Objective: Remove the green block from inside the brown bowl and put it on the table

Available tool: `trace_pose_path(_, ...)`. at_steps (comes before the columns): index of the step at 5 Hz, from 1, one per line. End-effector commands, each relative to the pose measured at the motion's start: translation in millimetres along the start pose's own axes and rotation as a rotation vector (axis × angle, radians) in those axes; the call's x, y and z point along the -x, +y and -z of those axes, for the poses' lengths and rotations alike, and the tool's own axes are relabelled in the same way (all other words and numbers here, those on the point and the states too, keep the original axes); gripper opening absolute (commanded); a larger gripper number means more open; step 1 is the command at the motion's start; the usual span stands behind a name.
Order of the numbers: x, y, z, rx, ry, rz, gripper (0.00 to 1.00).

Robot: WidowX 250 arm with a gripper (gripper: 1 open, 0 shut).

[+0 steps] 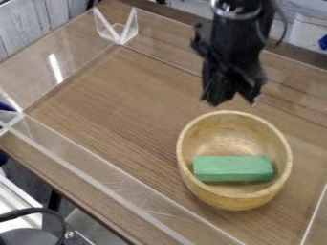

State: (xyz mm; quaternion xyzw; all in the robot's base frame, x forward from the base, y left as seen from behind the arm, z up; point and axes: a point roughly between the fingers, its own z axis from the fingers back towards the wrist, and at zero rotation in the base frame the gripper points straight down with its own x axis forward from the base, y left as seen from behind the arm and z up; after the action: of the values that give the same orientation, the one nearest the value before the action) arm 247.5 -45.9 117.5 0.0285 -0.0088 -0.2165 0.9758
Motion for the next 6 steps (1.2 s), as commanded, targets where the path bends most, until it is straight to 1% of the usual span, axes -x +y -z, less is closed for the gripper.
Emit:
trace_pose_path(1,13.8,-0.5,5.4,-0.009,0.0,-0.013,0.0)
trace_pose_path(2,3.2,6.9,-2.3,-0.009,-0.02,0.005,0.0)
trace_pose_path(3,3.3,10.2,3.3,-0.005,-0.022,0.026,0.0)
trace_pose_path(5,1.3,0.7,11.6,0.01,0.026,0.027,0.0)
trace_pose_path(6,0.9,0.4,20.4,0.051,0.007,0.009,0.0)
